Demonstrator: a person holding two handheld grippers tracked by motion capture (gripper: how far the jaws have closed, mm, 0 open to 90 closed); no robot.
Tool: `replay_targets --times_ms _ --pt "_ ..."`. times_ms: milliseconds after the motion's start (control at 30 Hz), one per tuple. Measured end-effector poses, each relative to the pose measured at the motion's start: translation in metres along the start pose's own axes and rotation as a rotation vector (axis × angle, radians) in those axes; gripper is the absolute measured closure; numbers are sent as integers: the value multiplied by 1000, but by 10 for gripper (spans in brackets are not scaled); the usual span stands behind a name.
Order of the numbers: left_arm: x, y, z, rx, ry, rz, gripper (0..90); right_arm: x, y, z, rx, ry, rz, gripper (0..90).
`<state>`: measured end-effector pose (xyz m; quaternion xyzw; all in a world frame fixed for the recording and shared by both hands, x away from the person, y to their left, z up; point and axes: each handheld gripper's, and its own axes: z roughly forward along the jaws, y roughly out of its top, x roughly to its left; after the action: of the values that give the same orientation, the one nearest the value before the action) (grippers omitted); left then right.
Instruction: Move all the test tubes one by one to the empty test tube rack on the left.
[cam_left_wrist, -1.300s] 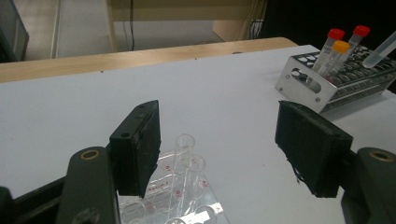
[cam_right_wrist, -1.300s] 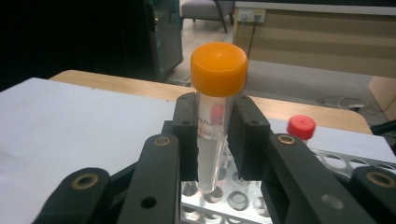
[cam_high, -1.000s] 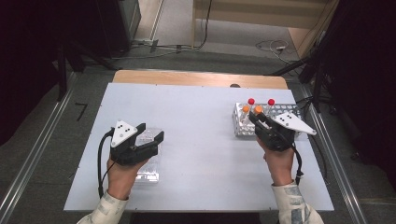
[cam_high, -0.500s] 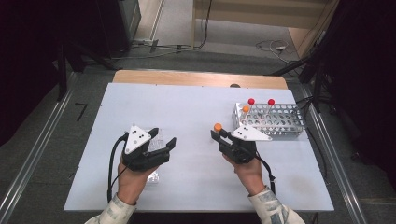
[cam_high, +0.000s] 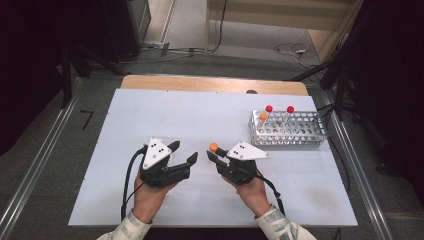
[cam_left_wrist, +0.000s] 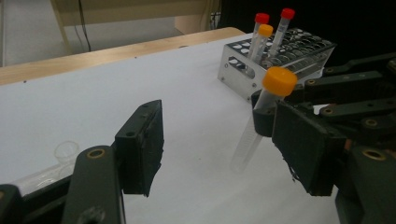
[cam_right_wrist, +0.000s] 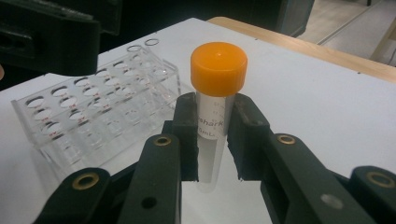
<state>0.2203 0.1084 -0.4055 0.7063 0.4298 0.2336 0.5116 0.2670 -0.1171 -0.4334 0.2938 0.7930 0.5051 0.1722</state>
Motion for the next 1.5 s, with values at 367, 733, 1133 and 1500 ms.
replay_targets --times_ms 367,733,1133,1500 --pt "-5 -3 4 3 -56 3 410 18 -2 10 22 45 -41 713" --pt "-7 -5 8 11 -109 18 642 31 4 15 29 73 -80 713" --pt "-4 -5 6 5 -100 12 699 33 7 17 21 78 -76 702" --pt "0 -1 2 -16 -90 -5 700 22 5 2 37 104 -99 468"
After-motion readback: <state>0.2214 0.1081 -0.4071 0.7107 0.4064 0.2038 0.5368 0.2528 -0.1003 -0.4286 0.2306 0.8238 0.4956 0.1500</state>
